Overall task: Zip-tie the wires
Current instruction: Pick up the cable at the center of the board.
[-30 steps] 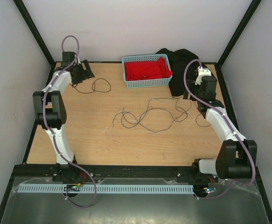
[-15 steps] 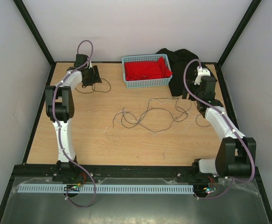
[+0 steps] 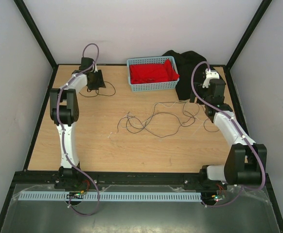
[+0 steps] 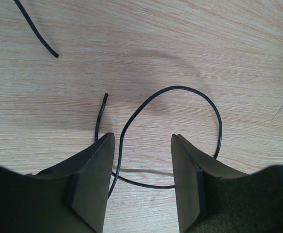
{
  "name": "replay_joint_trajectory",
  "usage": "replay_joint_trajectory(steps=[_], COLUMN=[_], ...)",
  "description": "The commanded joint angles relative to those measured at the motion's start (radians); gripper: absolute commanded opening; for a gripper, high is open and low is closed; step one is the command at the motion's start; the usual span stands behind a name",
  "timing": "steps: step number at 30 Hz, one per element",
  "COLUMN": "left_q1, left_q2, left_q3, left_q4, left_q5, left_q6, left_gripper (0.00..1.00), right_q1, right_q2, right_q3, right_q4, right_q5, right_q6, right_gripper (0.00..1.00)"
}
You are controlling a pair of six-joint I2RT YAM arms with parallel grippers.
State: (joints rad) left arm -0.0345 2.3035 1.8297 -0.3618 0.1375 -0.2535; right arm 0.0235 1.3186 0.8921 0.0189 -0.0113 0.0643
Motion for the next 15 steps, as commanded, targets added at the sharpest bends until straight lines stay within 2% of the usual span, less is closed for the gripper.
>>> replay_joint_trajectory(steps=[1,4,6,12,15], left_q1=[-0.007,-0.007,-0.007,-0.007,-0.006], left_q2=[0.016,0.020,0.025,0.025,-0.004], left_q3=[0.013,-0.001,-0.005,-0.015,-0.017], left_q4=[-0.006,-0.005,-0.006,0.005,0.013], left_q5=[0.001,0.006,0.015,0.040,0.041], left_q6=[-0.004,-0.009,-0.008,-0.003,-0.004], left_gripper=[0.51,0.47,0.39,0.02,0.00], right_q1=[-0.001,-0.002,-0.001,-0.001,-0.001], right_q2=[-0.029,-0.029,-0.030,-0.036,-0.042], right_q3=[0.000,-0.003,-0.005,-0.009,-0.010], right_q4=[0.033,0.036,0.039,0.042,0.047], right_q5=[0.010,0.010,0.011,0.003,-0.005], right_q6=[-0.004,-0.006,-0.008,-0.008,-0.006], right_gripper=[0.88,0.88,0.88,0.87,0.87])
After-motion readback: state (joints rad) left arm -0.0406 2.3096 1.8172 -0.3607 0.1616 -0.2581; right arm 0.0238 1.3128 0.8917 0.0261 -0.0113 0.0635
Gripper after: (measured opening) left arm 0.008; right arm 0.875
